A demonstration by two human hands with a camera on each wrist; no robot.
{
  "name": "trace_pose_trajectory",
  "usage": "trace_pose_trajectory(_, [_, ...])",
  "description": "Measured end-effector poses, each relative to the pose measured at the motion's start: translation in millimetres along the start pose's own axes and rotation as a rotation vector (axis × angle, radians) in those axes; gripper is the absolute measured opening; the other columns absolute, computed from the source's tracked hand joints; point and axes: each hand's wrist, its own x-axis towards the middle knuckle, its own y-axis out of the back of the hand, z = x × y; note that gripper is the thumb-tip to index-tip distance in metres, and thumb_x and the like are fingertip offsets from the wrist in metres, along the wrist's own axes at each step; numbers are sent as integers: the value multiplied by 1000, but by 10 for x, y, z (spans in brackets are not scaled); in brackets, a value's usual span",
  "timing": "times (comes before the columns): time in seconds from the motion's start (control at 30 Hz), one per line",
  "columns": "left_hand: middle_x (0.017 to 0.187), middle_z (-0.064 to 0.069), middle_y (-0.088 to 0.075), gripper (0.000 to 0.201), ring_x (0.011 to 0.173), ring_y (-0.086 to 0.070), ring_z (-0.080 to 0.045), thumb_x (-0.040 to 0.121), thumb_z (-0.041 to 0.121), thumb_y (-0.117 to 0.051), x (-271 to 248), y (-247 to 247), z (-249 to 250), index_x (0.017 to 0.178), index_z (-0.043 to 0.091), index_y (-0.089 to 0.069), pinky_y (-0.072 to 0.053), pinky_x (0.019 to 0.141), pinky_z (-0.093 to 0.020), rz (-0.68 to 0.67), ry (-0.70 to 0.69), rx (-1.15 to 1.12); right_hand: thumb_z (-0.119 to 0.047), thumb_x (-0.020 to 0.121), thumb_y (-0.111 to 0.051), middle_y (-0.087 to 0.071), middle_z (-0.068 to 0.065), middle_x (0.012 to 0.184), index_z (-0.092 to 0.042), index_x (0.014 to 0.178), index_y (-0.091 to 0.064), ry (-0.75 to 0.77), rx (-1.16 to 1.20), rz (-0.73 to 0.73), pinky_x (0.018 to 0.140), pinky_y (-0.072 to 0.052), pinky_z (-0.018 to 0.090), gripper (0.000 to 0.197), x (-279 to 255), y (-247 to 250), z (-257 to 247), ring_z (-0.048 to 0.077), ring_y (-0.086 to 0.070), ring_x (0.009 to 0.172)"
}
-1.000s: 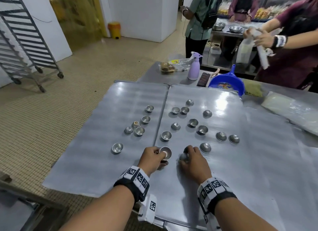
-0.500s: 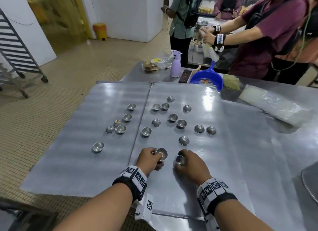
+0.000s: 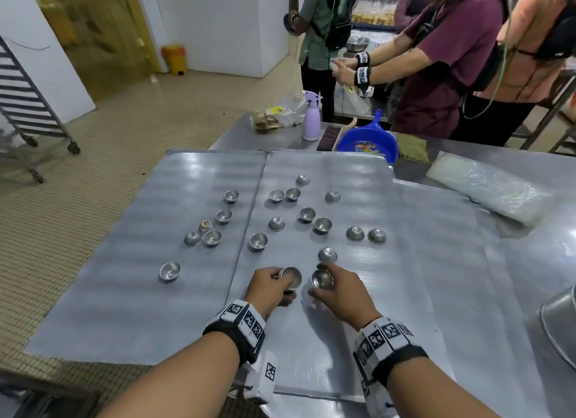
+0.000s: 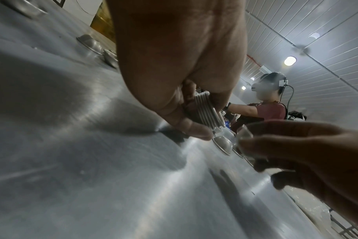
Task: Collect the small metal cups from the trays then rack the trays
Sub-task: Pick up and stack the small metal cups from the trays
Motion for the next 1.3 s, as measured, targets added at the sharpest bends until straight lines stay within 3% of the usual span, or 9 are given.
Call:
trace_pose_trajectory(0.1, [79, -17, -69, 12, 67, -69, -30, 88, 9, -66, 12, 21, 56, 89, 1, -74, -59, 68, -38, -4, 61, -86, -50, 78, -75, -71, -4, 110, -28, 129, -58, 44, 79, 51, 83, -52, 31, 59, 43, -20, -146, 17, -66, 99])
trace_pose_trajectory(0.27, [86, -24, -64, 26, 72, -64, -32, 97, 20, -52, 25, -31, 203, 91, -1, -65, -58, 61, -37, -21, 153, -338, -53, 76, -75, -70, -7, 114, -30, 131, -57, 67, 85, 6, 86, -51, 30, 62, 100, -101, -313, 14, -64, 103])
trace_pose_trajectory(0.37, [85, -24, -63, 27, 77, -63, -33, 95, 24, -54, 60, -46, 199, 86, 2, -67, -56, 69, -41, -23, 139, -320, -55, 75, -75, -69, -6, 113, -30, 132, -56, 57, 77, 6, 85, -50, 30, 65, 120, -126, -352, 15, -65, 104])
trace_pose_trajectory(0.47, [79, -20, -64, 26, 65, -62, -29, 91, 26, -60, 102, 15, 167, 80, 5, -70, -55, 62, -34, -3, 126, -291, -66, 72, -70, -65, -8, 128, -31, 140, -52, 32, 83, -22, 95, -50, 34, 79, 141, -131, -345, 13, -61, 116])
trace_pose_trajectory(0.53, [78, -18, -67, 22, 67, -65, -29, 89, 23, -66, 123, 53, 143, 88, 3, -73, -56, 63, -34, 4, 135, -315, -71, 76, -63, -65, -7, 127, -32, 136, -56, -27, 87, 14, 95, -51, 37, 72, 164, -103, -289, 13, -62, 114])
trace_pose_trajectory(0.7, [75, -16, -68, 13, 61, -68, -27, 89, 13, -70, 185, 58, 6, 92, 0, -70, -56, 61, -32, 5, 116, -195, -42, 92, -57, -61, 2, 126, -26, 124, -61, -188, -27, 115, 86, -45, 34, 36, 305, 29, 19, 23, -61, 109])
trace_pose_trajectory(0.9, [74, -17, -68, 9, 59, -69, -28, 90, 4, -62, 262, 59, -6, 92, -2, -68, -56, 59, -33, -19, 87, -76, -37, 93, -54, -43, 6, 144, -33, 148, -38, -241, -145, -24, 95, -47, 41, 58, 480, 52, 191, 29, -53, 124])
trace_pose_trajectory(1.17, [72, -16, -68, 10, 59, -69, -30, 89, 4, -63, 259, 84, -54, 91, -3, -69, -56, 60, -35, -30, 45, -36, -23, 94, -50, -55, 4, 121, -26, 118, -51, -183, -214, -13, 79, -48, 38, 25, 565, -68, 137, 29, -56, 104])
trace_pose_trajectory(1.3, [71, -15, -67, 11, 57, -68, -29, 90, 4, -62, 243, 79, -55, 92, -5, -69, -56, 62, -36, -24, 31, -33, -24, 87, -51, -61, -3, 93, -27, 99, -49, -172, -202, 47, 74, -50, 38, 12, 446, -90, 56, 25, -56, 88])
